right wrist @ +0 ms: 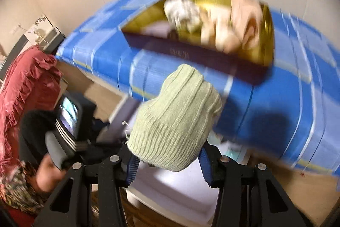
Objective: Organize soft objects
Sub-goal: 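Carry the green knit hat into the gold tray and open the right gripper, then grasp the black sock with the left gripper while the right gripper returns to the drawer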
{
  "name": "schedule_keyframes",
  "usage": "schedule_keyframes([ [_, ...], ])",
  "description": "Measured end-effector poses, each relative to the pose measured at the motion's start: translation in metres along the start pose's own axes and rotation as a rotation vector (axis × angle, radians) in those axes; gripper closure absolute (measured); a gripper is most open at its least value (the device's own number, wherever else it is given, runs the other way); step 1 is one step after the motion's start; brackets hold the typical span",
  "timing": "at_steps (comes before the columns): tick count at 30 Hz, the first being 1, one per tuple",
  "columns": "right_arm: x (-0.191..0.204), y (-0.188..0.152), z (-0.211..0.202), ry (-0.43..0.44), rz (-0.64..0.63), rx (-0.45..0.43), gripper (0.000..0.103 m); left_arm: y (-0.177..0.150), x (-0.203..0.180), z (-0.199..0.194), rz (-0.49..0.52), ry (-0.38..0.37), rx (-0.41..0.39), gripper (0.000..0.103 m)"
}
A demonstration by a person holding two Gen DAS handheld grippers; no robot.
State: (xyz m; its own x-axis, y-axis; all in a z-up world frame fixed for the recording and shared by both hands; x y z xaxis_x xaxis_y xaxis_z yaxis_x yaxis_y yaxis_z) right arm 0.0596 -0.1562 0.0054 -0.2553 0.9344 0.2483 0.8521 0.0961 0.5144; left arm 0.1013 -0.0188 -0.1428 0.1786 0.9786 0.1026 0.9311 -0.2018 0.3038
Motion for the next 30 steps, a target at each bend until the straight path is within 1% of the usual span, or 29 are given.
schedule_keyframes([
  [2, 0.0, 0.022, -0.007, -0.012, -0.021, -0.034, 0.054, -0.003, 0.004, 0.004, -0.017, 0.0, 0.021, 0.031],
  [4, -0.003, 0.054, -0.011, -0.039, -0.051, -0.069, 0.054, -0.006, 0.008, 0.007, -0.042, -0.017, 0.041, 0.031],
  [6, -0.01, 0.084, -0.007, -0.065, -0.066, -0.097, 0.054, -0.008, 0.012, 0.009, -0.06, -0.03, 0.052, 0.031],
  [7, -0.015, 0.106, -0.004, -0.089, -0.07, -0.107, 0.054, -0.009, 0.014, 0.01, -0.072, -0.034, 0.059, 0.031],
  [8, -0.02, 0.119, 0.001, -0.107, -0.069, -0.114, 0.054, -0.009, 0.016, 0.011, -0.078, -0.035, 0.064, 0.031],
  [10, -0.034, 0.153, 0.015, -0.131, -0.037, -0.13, 0.054, -0.011, 0.019, 0.015, -0.091, -0.035, 0.079, 0.031],
  [13, -0.057, 0.195, 0.034, -0.153, 0.017, -0.152, 0.054, -0.016, 0.027, 0.023, -0.125, -0.047, 0.123, 0.031],
  [16, -0.075, 0.223, 0.057, -0.168, 0.086, -0.143, 0.053, -0.019, 0.034, 0.031, -0.166, -0.059, 0.158, 0.031],
  [18, -0.087, 0.234, 0.071, -0.181, 0.115, -0.139, 0.052, -0.02, 0.038, 0.034, -0.187, -0.06, 0.172, 0.031],
  [21, -0.094, 0.24, 0.095, -0.2, 0.116, -0.112, 0.049, -0.022, 0.042, 0.039, -0.215, -0.061, 0.195, 0.031],
  [22, -0.096, 0.24, 0.101, -0.208, 0.113, -0.101, 0.043, -0.023, 0.043, 0.042, -0.222, -0.062, 0.205, 0.031],
  [23, -0.097, 0.24, 0.104, -0.212, 0.107, -0.099, 0.04, -0.023, 0.042, 0.043, -0.225, -0.063, 0.212, 0.031],
  [25, -0.098, 0.238, 0.102, -0.222, 0.099, -0.124, 0.034, -0.024, 0.041, 0.046, -0.226, -0.061, 0.224, 0.031],
  [27, -0.097, 0.233, 0.089, -0.199, 0.097, -0.174, 0.031, -0.025, 0.04, 0.048, -0.223, -0.057, 0.231, 0.031],
  [30, -0.087, 0.216, 0.062, -0.166, 0.077, -0.237, 0.028, -0.026, 0.039, 0.051, -0.216, -0.047, 0.24, 0.031],
])
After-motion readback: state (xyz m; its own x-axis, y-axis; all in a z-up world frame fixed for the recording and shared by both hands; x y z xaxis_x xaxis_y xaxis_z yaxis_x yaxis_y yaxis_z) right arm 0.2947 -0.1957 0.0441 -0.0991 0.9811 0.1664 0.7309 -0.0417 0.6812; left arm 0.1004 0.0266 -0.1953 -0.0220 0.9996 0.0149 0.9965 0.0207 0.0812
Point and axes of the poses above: each gripper's, at about its wrist camera, not at the fingertips, and z roughly the way its jaws point, x to its left, y to its top, the point moved 4 cm from there along z, roughly the way its jaws point, and after that the axes turned 6 degrees about y, right-handed, at the moved point
